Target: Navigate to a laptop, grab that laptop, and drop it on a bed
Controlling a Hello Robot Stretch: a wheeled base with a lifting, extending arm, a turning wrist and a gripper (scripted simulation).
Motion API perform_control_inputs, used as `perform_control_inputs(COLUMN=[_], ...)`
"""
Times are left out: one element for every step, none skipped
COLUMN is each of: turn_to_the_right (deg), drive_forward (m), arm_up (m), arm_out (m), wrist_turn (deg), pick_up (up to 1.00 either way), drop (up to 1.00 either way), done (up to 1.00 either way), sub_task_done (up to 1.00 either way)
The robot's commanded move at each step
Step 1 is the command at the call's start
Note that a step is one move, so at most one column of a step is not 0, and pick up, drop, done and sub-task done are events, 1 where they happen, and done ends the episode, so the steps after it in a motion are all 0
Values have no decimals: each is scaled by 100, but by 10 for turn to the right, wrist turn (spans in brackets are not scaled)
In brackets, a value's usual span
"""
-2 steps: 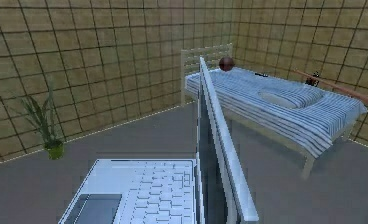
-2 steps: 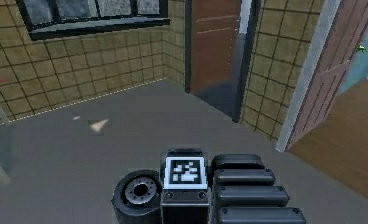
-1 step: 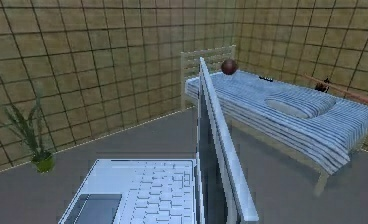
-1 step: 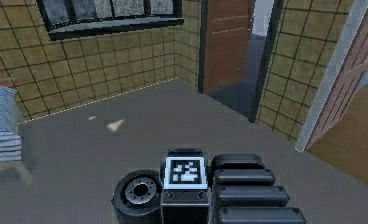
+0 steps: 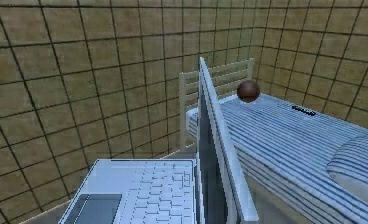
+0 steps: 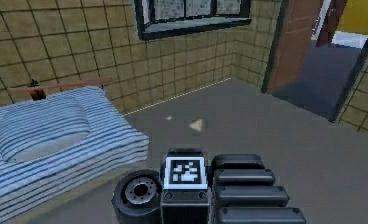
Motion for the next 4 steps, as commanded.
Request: perform_control_inputs(turn_to_the_right=[60, 0, 450, 450], drive_forward=[0, 60, 0, 0], arm_up=[0, 0, 0, 0], arm_out=[0, 0, 0, 0], wrist_turn=[0, 0, 0, 0], pick_up=[0, 0, 0, 0], drop=[0, 0, 0, 0], done=[0, 0, 0, 0], sub_task_done=[0, 0, 0, 0])
